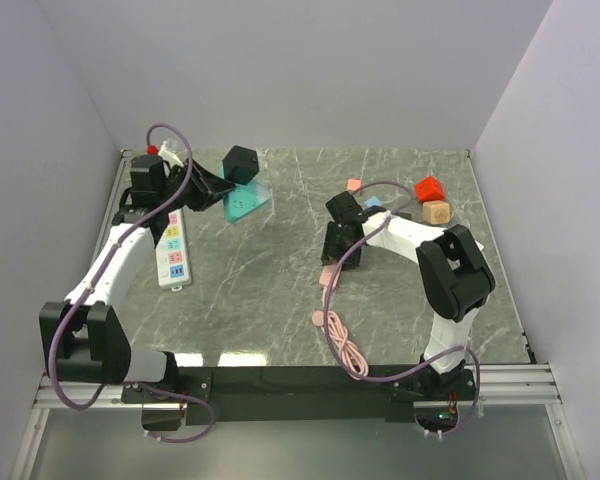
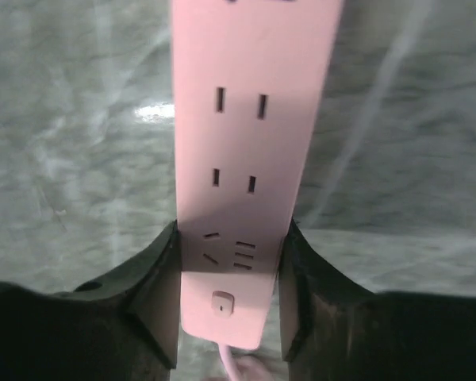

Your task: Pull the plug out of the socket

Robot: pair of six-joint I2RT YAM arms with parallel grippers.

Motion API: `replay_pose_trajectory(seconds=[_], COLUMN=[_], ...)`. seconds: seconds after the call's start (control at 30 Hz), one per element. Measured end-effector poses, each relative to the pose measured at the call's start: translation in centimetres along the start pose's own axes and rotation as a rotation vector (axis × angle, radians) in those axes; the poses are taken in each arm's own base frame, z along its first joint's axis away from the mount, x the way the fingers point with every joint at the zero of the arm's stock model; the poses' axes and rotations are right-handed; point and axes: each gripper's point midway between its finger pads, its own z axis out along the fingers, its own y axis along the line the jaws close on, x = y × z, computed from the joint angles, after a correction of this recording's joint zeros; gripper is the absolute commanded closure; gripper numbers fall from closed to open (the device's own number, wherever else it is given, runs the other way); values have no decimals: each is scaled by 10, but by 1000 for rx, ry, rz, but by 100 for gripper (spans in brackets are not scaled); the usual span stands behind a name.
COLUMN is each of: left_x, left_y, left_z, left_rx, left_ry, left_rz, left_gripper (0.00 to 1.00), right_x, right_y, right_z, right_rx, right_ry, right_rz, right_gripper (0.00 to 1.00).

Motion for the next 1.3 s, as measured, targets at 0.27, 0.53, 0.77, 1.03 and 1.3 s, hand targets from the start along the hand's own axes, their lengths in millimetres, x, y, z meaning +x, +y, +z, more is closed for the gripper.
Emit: replay_pose_trajectory(seconds=[0.27,0.53,0.77,1.03,1.3], left_x=[-22,-34,-32,-19,-20], left_y=[-8,-34,-29,-20,-22], left_z=[-36,-69,-77,-74,-73], left_rx=[-6,49,51,42,58], left_ry=[-90,-179,-213,-169,-174], left_rz=[-20,1,-12,-39,-42], left_gripper=[99,100,99,99,99], right_x=[0,-20,-4,-1,12], right_y=[78,238,293,347,343], right_z=[-4,10,44,31,36], right_rx=[-144,-411,-542,-768,-830], right_ry=[25,16,104,180,233], right_rz=[-86,-166,-94,25,48], right_gripper=[100,100,76,30,6])
